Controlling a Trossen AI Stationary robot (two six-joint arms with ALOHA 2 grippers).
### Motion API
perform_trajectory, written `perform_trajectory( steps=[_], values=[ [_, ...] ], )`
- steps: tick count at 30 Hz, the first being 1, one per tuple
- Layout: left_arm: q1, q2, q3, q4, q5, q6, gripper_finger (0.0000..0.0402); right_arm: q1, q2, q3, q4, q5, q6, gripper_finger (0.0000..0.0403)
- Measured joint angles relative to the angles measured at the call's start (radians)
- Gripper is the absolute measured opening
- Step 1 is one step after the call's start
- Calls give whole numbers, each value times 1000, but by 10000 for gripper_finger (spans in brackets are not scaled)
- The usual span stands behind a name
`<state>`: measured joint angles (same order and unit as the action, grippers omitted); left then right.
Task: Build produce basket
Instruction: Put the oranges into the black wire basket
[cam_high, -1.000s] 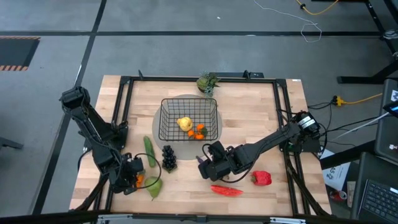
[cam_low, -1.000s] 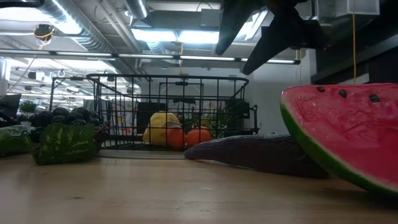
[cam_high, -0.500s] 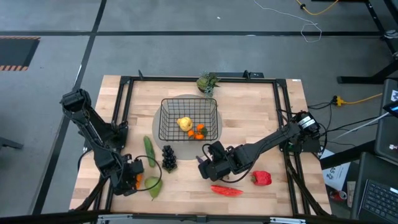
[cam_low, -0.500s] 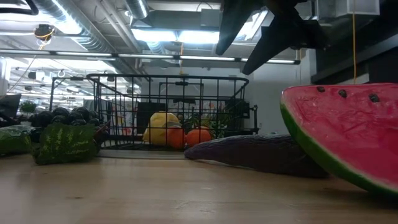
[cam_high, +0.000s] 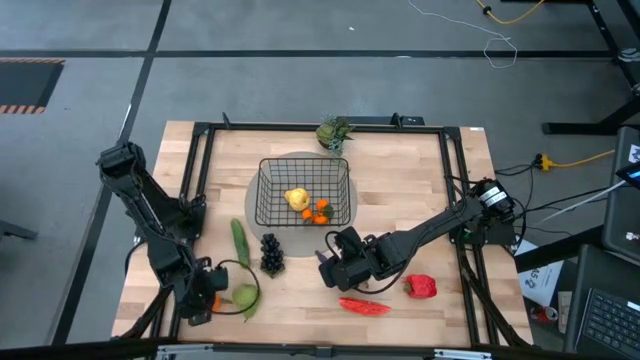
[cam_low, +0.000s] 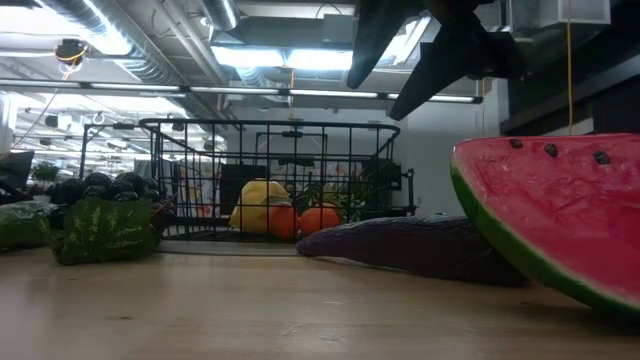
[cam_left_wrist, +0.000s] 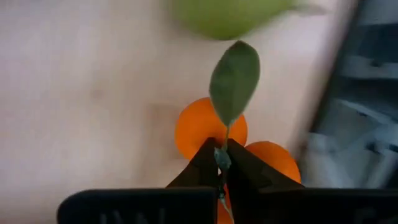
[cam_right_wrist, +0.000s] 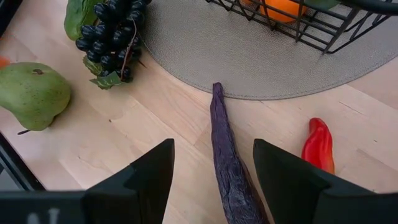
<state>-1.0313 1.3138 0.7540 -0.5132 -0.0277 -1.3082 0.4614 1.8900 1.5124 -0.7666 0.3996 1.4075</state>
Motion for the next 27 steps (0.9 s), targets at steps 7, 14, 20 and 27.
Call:
perform_trajectory(
  steps=[7,14,20,27],
  values=[
    [21,-87,228,-194,-257,272,2,0,0,0,34,0,2,220],
    [97,-97,394,-456,-584,608,1,0,0,0,99,0,2,220],
    [273,-99,460,-463,-660,794,0,0,0,0,160,2,2,220],
    [581,-99,480,-451,-660,874,0,0,0,0,184,1,2,220]
  ],
)
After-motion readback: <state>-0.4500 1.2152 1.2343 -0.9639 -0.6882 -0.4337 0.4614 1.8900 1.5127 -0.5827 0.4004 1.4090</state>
